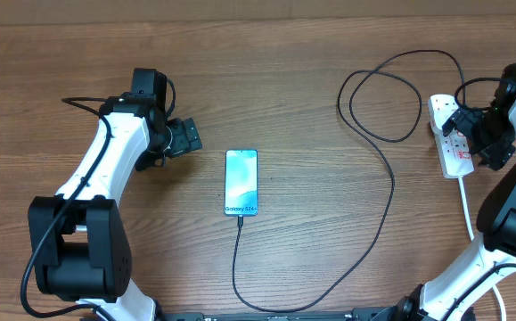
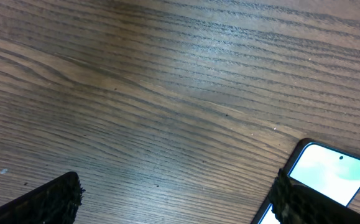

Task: Plug charger to phone and switch on socket

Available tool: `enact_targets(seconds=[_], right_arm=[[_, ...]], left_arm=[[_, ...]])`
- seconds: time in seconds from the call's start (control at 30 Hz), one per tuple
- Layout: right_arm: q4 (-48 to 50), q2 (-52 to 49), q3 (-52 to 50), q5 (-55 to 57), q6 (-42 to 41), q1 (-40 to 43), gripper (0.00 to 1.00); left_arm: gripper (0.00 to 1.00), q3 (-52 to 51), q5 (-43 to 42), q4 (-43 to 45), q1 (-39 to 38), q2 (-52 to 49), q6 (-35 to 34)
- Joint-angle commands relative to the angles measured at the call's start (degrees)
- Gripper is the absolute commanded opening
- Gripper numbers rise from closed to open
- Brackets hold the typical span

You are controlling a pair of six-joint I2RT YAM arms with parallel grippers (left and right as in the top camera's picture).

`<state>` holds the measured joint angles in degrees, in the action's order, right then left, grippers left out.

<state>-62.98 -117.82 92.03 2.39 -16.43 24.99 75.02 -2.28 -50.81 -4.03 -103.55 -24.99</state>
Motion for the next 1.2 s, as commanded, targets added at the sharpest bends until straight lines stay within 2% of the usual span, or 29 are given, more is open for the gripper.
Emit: enact_targets(seconds=[0.0,1.17], right_arm=[[0.3,2.1,1.8,0.5,0.4,-0.2,1.00],[4.6,2.1,1.8,0.5,0.4,-0.2,1.00]], left_arm=[[1.00,0.8,0.6,0.1,-0.1,-0.7,0.6],[1.00,0.8,0.6,0.1,-0.1,-0.7,0.6]])
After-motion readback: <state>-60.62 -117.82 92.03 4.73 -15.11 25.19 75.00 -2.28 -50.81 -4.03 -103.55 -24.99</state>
